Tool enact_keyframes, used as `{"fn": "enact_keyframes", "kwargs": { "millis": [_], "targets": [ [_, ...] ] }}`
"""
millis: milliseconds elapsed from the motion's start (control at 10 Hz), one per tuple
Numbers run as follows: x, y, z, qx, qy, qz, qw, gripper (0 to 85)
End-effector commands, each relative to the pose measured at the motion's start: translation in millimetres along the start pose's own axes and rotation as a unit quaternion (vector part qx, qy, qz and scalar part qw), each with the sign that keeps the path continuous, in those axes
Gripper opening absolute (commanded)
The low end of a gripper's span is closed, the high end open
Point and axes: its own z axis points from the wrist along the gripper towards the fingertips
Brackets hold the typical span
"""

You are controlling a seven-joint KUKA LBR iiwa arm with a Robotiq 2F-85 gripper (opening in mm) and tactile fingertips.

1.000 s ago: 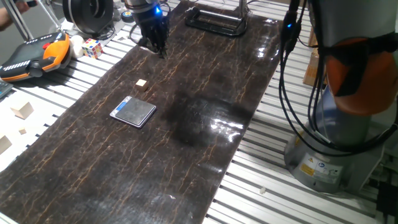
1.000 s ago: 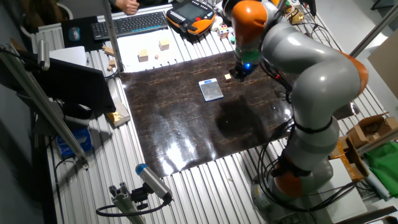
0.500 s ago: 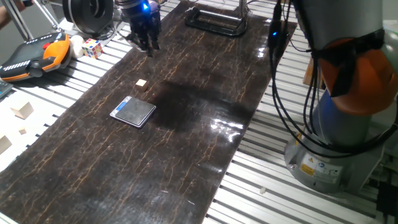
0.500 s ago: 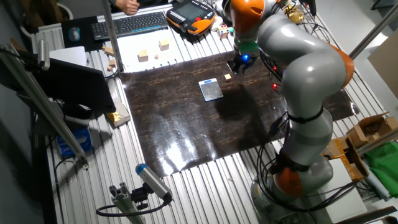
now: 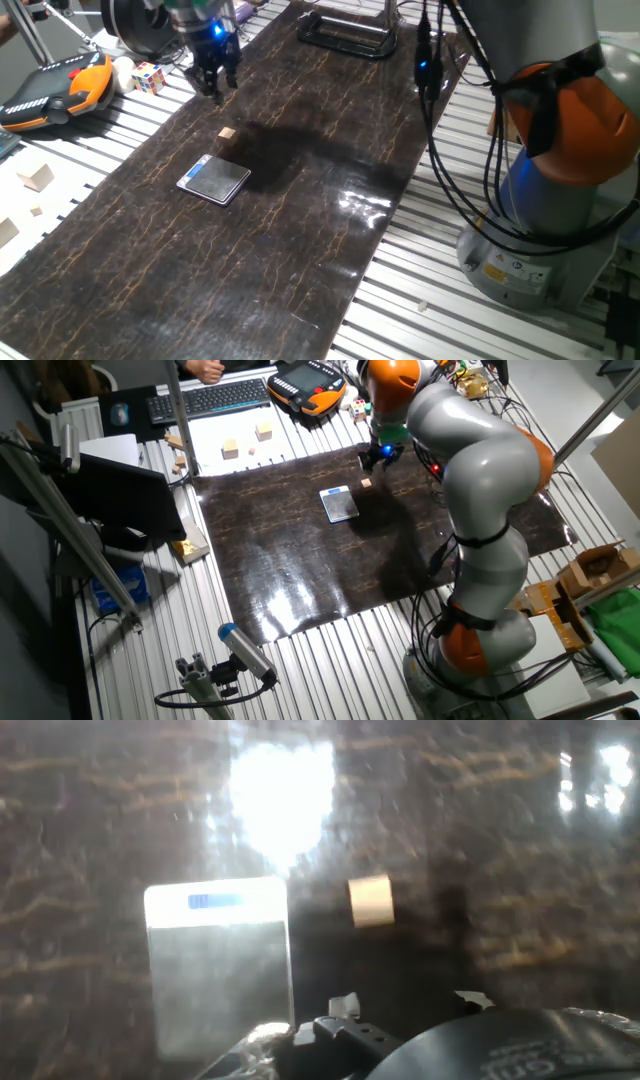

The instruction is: Place the block on the scale

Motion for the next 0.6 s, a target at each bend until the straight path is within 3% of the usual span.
{"fn": "enact_keyframes", "kwargs": {
  "millis": [0,200,500],
  "targets": [
    [-9.5,0.4,3.5,-0.003,-0.002,-0.003,1.000,54.0],
    [-19.4,-0.9,13.9,-0.009,0.000,-0.024,1.000,56.0],
    [-25.9,-5.0,33.4,-0.018,0.003,-0.041,0.999,58.7]
  ]
}}
